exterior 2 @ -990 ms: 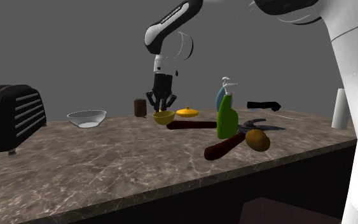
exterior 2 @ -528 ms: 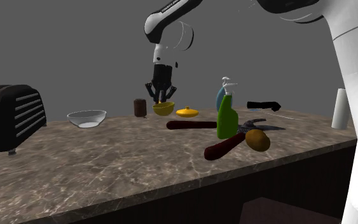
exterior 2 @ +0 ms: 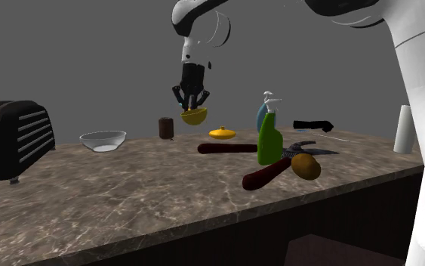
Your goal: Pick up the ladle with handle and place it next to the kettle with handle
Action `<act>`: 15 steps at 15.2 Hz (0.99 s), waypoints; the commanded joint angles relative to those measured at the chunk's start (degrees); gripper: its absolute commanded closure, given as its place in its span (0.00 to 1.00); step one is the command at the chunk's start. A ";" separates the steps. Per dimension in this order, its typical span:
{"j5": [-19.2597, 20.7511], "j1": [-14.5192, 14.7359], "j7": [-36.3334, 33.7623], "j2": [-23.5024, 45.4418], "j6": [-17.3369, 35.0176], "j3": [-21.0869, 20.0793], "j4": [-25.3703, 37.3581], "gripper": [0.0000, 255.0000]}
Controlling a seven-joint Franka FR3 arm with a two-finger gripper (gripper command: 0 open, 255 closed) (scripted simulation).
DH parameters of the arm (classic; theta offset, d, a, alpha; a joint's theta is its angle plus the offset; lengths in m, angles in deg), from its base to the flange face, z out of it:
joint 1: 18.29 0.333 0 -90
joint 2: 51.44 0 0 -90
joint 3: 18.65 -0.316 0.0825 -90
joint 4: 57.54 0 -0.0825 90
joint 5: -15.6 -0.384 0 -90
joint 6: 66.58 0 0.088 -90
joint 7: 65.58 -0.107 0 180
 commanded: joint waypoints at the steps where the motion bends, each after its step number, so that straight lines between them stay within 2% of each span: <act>1: 0.05 -0.08 -0.24 -0.08 -1.57 0.02 1.49 1.00; 12: -0.16 -0.77 -1.63 1.99 -10.68 0.04 12.76 1.00; 15: 0.33 2.03 -5.11 0.16 -9.03 -1.06 9.97 1.00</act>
